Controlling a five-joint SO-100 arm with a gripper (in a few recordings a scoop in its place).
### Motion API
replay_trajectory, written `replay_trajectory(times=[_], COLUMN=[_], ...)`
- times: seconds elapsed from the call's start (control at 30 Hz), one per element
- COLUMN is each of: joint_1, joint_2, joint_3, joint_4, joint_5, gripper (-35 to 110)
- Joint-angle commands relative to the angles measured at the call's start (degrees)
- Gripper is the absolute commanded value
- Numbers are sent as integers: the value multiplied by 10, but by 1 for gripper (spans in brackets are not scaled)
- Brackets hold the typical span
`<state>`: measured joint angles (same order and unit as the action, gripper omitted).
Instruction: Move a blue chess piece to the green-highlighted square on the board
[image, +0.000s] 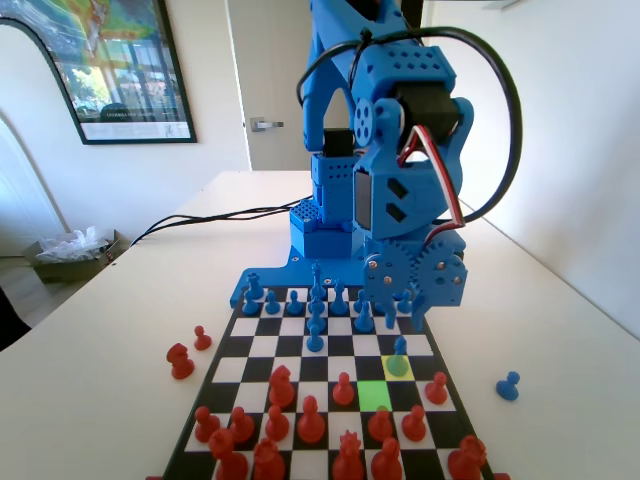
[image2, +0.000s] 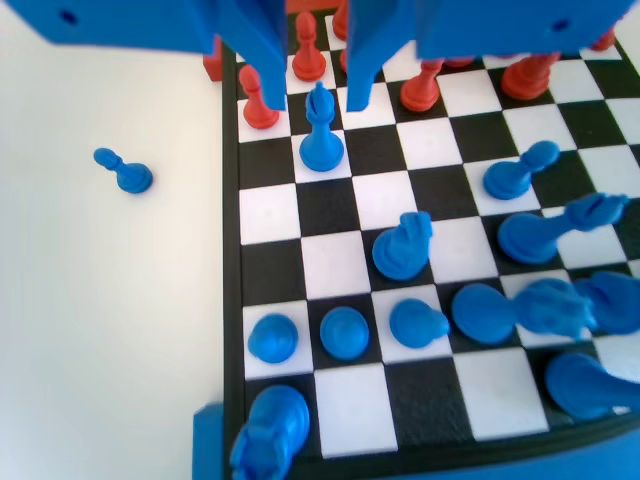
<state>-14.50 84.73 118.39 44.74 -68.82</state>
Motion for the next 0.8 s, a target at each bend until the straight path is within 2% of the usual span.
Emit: replay_trajectory(times=[0.0,0.77], joint_1=[-4,5], joint_2=[5,-36], joint_3=[-40,-54], joint_4=[-2,-24], joint_5=[-12,-23], gripper=[9,9])
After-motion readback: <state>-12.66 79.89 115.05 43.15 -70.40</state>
